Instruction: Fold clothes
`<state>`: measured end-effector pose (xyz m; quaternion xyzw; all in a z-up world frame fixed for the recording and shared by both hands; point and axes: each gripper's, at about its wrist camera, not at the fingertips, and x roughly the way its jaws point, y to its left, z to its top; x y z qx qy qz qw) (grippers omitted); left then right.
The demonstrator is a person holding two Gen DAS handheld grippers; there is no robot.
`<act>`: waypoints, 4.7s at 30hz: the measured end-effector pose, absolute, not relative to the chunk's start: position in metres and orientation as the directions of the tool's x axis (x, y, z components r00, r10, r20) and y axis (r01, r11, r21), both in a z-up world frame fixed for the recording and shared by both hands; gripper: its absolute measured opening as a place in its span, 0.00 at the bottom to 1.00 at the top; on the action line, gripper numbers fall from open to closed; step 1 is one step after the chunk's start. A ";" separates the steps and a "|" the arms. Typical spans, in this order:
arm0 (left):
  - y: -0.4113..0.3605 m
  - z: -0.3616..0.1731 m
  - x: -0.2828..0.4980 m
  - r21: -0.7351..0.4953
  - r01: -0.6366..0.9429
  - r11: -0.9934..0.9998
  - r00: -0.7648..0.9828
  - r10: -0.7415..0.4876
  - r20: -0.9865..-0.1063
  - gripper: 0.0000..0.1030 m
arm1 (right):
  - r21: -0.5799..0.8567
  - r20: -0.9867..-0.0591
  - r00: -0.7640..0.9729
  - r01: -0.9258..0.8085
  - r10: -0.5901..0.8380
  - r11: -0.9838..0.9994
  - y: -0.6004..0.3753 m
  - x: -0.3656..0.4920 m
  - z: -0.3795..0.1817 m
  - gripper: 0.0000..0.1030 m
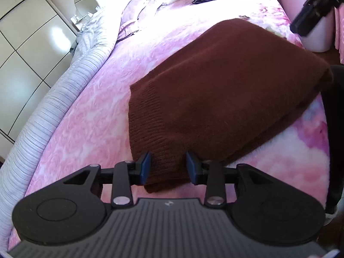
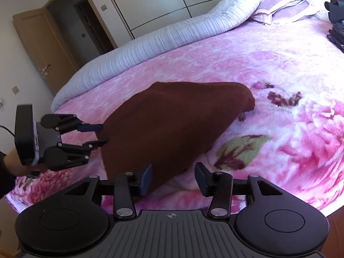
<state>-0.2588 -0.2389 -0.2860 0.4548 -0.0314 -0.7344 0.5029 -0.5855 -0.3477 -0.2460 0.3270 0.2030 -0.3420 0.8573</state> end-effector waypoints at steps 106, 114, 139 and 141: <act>-0.271 -0.283 -0.285 0.432 0.824 -0.368 -0.070 -0.821 -0.566 0.33 | -0.688 -0.528 0.231 0.447 -0.817 0.571 -0.336 -0.564 -0.331 0.69; -0.233 -0.266 -0.265 0.431 0.858 -0.280 -0.027 -0.862 -0.506 0.33 | -0.610 -0.504 0.351 0.502 -0.789 0.613 -0.294 -0.579 -0.312 0.69; -0.260 -0.261 -0.272 0.466 0.857 -0.222 0.041 -0.871 -0.490 0.21 | -0.094 -0.440 0.579 0.730 -0.686 0.677 -0.366 -0.542 -0.262 0.36; -0.267 -0.262 -0.283 0.427 0.861 -0.277 -0.022 -0.857 -0.514 0.23 | -0.111 -0.457 0.572 0.724 -0.682 0.681 -0.380 -0.533 -0.264 0.36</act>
